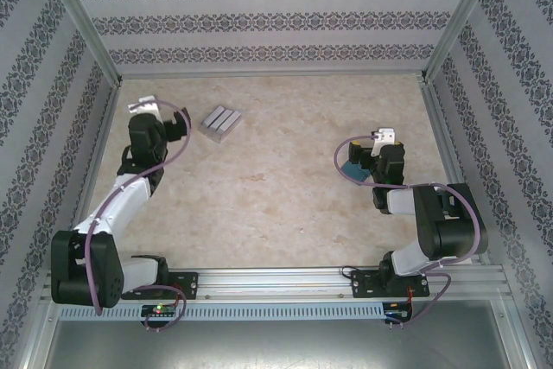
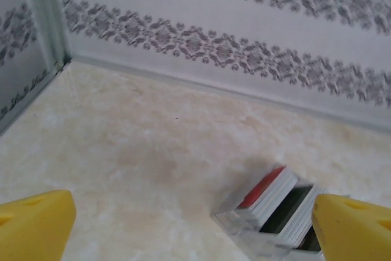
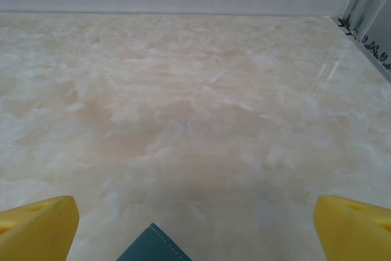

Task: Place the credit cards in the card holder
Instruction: Move the storage box to the top-center of the table.

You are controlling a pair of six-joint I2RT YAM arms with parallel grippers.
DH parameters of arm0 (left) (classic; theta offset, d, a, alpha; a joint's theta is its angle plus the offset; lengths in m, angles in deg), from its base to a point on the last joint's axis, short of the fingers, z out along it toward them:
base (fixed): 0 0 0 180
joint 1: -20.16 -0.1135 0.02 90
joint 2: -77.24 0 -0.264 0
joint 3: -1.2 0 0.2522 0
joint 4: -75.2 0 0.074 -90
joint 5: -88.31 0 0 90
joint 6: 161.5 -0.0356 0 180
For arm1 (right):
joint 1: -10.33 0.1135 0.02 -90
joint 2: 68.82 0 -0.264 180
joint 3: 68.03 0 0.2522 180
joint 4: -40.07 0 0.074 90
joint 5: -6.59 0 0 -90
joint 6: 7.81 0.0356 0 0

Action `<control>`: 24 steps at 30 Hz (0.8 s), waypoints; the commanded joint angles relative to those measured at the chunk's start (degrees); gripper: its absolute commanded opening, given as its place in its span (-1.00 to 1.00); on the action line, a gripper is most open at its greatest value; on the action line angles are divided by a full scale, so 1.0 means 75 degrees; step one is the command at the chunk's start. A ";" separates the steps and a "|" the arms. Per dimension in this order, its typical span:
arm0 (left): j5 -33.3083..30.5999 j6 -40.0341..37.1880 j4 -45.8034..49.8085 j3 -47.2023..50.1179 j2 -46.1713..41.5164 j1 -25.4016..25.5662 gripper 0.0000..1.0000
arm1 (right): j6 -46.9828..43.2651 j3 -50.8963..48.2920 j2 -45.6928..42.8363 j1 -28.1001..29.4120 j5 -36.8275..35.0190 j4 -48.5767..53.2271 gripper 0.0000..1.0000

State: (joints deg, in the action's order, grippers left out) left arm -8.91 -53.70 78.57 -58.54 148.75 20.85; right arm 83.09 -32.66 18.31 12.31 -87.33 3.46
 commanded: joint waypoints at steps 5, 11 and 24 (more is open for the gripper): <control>0.0912 0.1405 0.3529 -0.2621 0.2491 -0.0128 0.99 | 0.0040 0.0072 -0.0098 -0.0047 0.0103 -0.0069 0.96; 0.3370 0.1072 0.3802 -0.4538 0.4742 -0.0119 0.99 | 0.0044 0.0072 -0.0102 -0.0053 0.0117 -0.0058 0.97; 0.4177 0.1310 0.3055 -0.5231 0.6070 0.0442 0.99 | -0.0002 0.0078 -0.0113 -0.0053 0.0219 -0.0028 0.96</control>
State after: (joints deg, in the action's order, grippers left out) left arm 19.74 -45.07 103.09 -97.68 193.36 22.05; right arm 83.07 -32.66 18.31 12.31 -86.92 3.48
